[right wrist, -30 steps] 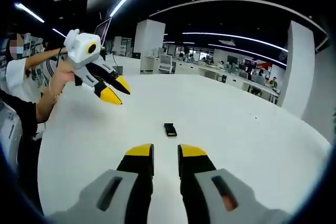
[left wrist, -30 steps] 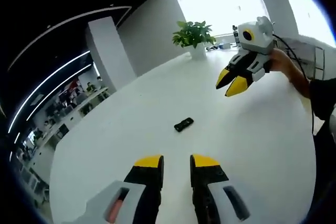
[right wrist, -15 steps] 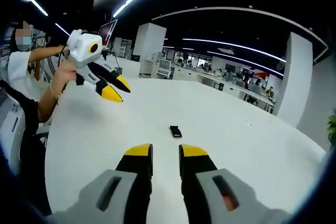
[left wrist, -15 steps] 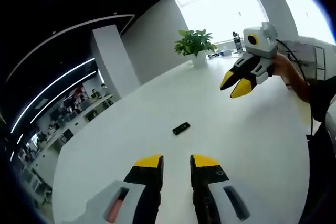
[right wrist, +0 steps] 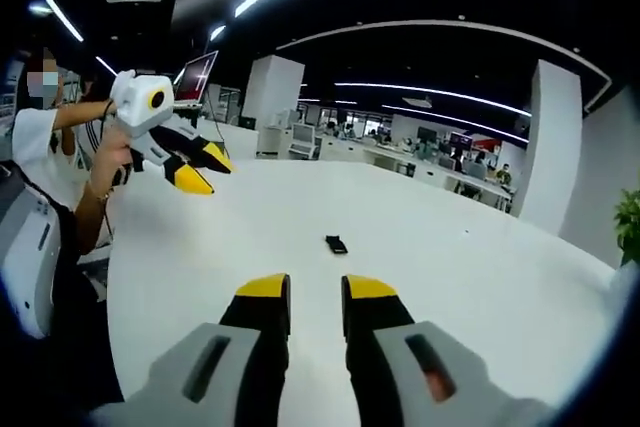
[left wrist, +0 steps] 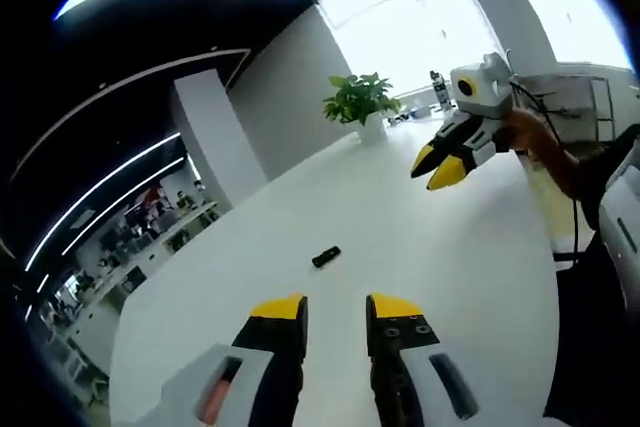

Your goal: Snap the two parts of the plastic buckle together until the buckle closes and remains connected.

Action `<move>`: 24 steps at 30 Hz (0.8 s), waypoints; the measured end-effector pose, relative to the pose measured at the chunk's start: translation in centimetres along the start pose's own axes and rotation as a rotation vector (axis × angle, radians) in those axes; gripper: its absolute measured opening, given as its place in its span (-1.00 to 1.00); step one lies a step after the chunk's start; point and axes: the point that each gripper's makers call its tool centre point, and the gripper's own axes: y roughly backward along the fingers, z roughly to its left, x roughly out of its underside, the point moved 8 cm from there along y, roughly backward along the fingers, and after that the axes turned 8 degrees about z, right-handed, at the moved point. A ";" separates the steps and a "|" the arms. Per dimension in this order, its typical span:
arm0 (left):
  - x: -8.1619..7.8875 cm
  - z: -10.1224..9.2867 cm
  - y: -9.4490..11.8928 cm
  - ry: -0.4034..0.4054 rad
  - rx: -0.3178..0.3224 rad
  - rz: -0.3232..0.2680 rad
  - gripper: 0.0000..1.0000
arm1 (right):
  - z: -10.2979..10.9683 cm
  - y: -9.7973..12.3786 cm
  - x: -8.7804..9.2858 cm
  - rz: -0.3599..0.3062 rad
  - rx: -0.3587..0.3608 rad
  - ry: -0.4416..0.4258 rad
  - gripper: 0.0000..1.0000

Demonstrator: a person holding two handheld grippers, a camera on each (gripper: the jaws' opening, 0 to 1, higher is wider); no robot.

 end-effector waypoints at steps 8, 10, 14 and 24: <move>1.0 -0.7 2.1 -0.013 -0.052 -0.012 -0.54 | 1.3 1.7 0.7 -0.042 0.019 -0.029 -0.59; 1.3 -0.9 2.7 -0.016 -0.073 -0.014 -0.54 | 1.6 2.3 0.9 -0.051 0.023 -0.034 -0.59; 1.9 -1.2 4.1 -0.012 -0.109 -0.028 -0.54 | 2.1 3.2 1.3 -0.068 0.030 -0.050 -0.59; 3.4 -1.7 6.9 -0.003 -0.214 -0.021 -0.54 | 2.8 5.0 2.1 -0.051 0.096 -0.039 -0.57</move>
